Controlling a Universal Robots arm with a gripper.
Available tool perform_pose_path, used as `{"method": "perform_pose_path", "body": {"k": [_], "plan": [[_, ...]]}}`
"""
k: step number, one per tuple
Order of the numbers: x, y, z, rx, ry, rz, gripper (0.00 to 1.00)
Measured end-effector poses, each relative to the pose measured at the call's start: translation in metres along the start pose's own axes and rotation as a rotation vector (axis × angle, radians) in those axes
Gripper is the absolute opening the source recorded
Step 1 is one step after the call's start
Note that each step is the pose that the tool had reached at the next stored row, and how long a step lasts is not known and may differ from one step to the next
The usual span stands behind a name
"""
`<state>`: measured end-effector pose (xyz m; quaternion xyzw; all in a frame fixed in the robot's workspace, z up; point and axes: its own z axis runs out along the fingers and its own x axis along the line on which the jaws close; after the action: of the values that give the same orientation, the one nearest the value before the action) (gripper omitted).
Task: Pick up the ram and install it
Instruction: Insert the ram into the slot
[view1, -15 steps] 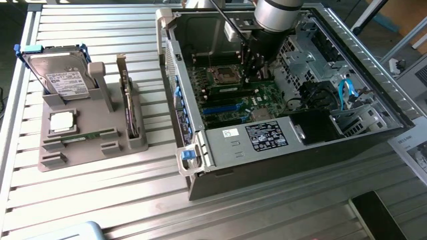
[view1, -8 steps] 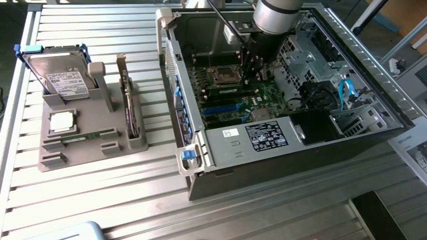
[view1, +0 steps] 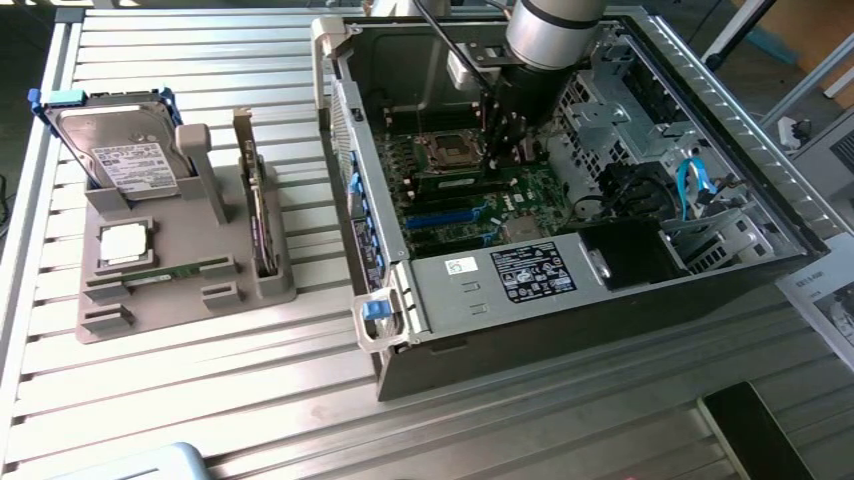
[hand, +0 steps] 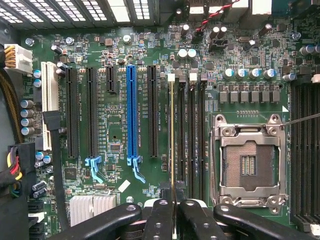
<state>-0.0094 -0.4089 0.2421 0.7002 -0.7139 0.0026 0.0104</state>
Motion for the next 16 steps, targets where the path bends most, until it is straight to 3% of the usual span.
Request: {"method": "perform_pose_path", "body": {"k": [16], "plan": [[-0.0003,0.0001,0.0014,0.0004,0.0,-0.004,0.12]]}}
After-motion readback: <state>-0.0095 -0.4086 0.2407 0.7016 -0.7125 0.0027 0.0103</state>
